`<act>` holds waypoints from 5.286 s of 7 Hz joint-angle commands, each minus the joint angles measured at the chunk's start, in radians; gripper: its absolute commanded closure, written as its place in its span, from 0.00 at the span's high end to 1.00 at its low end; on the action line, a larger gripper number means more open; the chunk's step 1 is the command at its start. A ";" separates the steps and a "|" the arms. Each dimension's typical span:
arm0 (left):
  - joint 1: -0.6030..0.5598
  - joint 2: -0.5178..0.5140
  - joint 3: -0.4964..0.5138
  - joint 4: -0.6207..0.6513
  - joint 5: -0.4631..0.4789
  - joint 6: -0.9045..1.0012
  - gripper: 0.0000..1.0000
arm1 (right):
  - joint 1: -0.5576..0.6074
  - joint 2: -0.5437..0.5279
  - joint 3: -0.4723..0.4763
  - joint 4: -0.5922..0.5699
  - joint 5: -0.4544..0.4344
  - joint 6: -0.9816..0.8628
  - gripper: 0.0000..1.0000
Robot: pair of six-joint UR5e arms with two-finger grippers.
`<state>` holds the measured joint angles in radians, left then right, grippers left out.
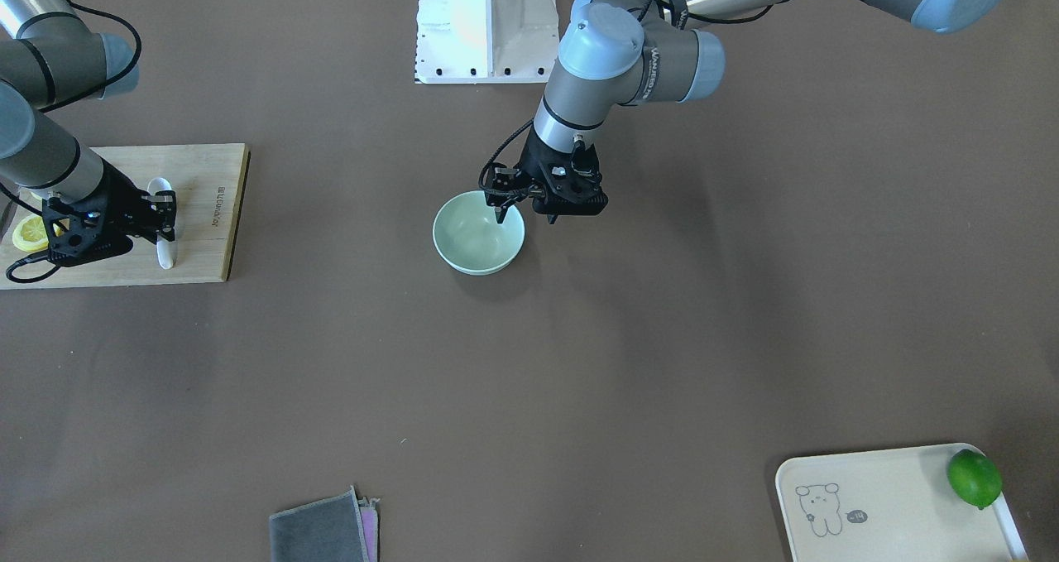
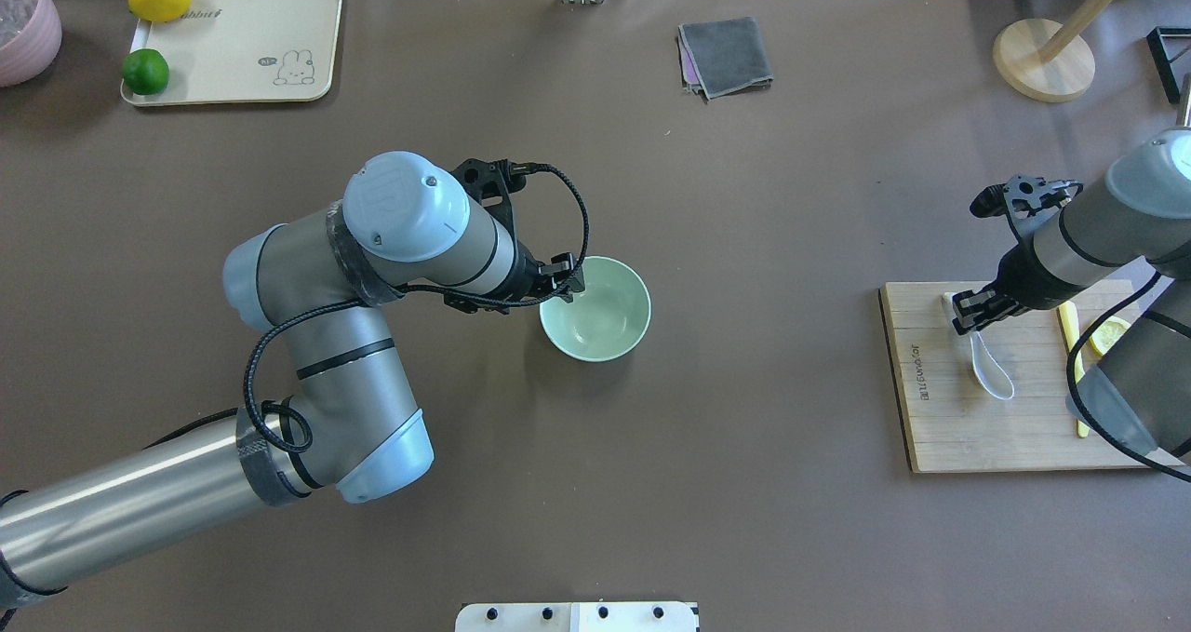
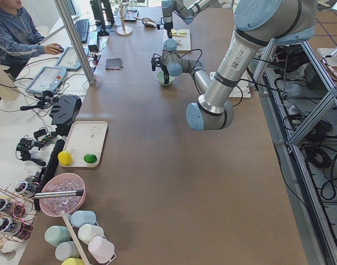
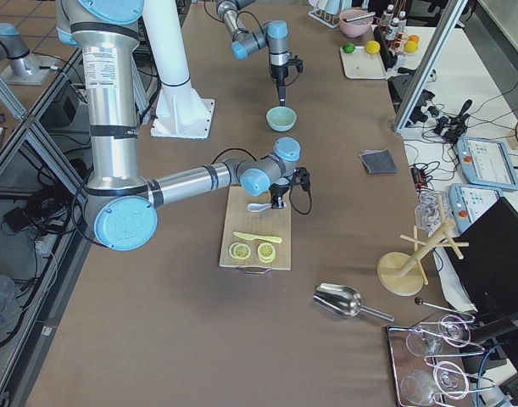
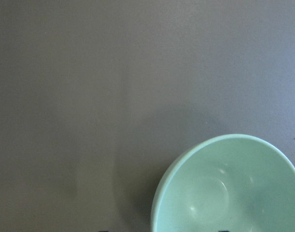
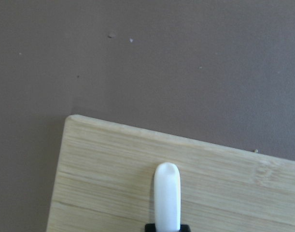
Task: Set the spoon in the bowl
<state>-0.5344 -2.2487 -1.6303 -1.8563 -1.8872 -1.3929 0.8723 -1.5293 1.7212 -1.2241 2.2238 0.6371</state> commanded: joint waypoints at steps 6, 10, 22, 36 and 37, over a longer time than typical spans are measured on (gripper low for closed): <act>-0.169 0.262 -0.158 0.040 -0.009 0.349 0.97 | -0.037 0.268 0.031 -0.116 0.017 0.233 0.00; -0.378 0.435 -0.148 0.032 -0.116 0.696 0.97 | -0.215 0.561 -0.055 -0.167 -0.113 0.521 0.00; -0.412 0.456 -0.174 0.037 -0.113 0.726 0.97 | -0.345 0.701 -0.180 -0.091 -0.420 0.625 0.45; -1.047 0.767 0.021 0.049 -0.405 1.525 0.97 | 0.609 -0.023 -0.065 -0.316 0.050 -0.702 1.00; -1.050 0.794 0.017 0.049 -0.409 1.513 0.98 | 0.637 -0.022 -0.137 -0.307 0.051 -0.781 1.00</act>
<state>-1.5721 -1.4813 -1.6145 -1.8072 -2.2923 0.1248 1.4537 -1.5501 1.6624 -1.5172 2.2723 -0.0258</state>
